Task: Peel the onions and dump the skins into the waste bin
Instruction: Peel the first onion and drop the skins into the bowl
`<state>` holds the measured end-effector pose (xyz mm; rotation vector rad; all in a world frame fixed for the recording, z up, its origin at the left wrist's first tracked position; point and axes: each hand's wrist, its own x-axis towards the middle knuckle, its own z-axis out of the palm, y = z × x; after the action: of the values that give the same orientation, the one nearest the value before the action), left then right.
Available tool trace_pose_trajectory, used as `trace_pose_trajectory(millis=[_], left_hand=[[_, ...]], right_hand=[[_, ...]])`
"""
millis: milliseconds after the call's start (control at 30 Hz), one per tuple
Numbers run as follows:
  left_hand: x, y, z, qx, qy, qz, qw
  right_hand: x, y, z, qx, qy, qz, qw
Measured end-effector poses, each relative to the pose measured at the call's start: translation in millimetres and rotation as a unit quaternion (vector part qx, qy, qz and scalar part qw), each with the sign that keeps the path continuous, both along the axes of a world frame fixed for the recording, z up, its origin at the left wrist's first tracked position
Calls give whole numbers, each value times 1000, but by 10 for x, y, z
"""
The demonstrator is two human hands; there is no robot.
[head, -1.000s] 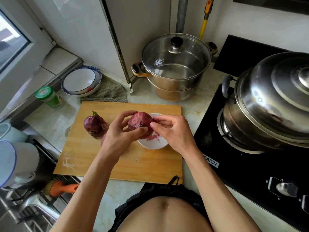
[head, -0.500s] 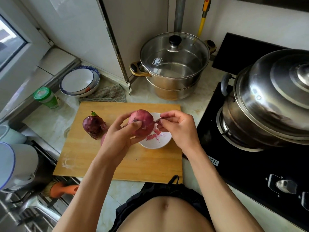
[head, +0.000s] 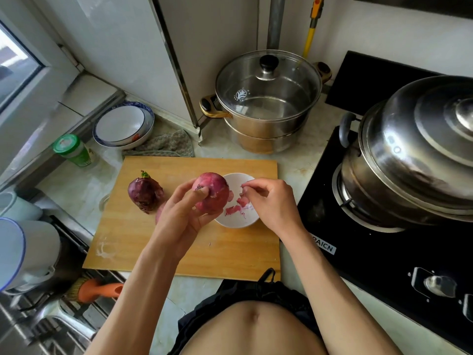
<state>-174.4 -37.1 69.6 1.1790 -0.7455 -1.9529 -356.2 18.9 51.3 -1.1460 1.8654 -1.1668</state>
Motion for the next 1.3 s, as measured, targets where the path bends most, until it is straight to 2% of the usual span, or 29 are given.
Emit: trace_pose_trajectory(millis=[133,300,367,567,733,967,1100,1300], left_hand=[[-64,39,-22,-5,-28,15,999],[-92,82,-12,-32,-34,18,999],[-90,95,-11,-41,-29,12,999],[-48,103,-39,-137,-98,-16,986],[-61,115,-41,-171,-123,-26,977],[-79,167,-19,-194,-164,-14,967],[-93,182,-8,-198,-163,-10,967],[-115,204,34,-199,-157,6,967]], right_hand=[[35,16,51,-17,1,7,1000],[57,31,161,6,-112,44,993],[64,36,183,20,-130,38,991],[89,37,284,25,-167,29,985],[103,34,283,44,-197,11,979],[117,16,246,63,-194,2,979],[123,0,229,64,-191,-31,979],[101,23,254,41,-205,-15,978]])
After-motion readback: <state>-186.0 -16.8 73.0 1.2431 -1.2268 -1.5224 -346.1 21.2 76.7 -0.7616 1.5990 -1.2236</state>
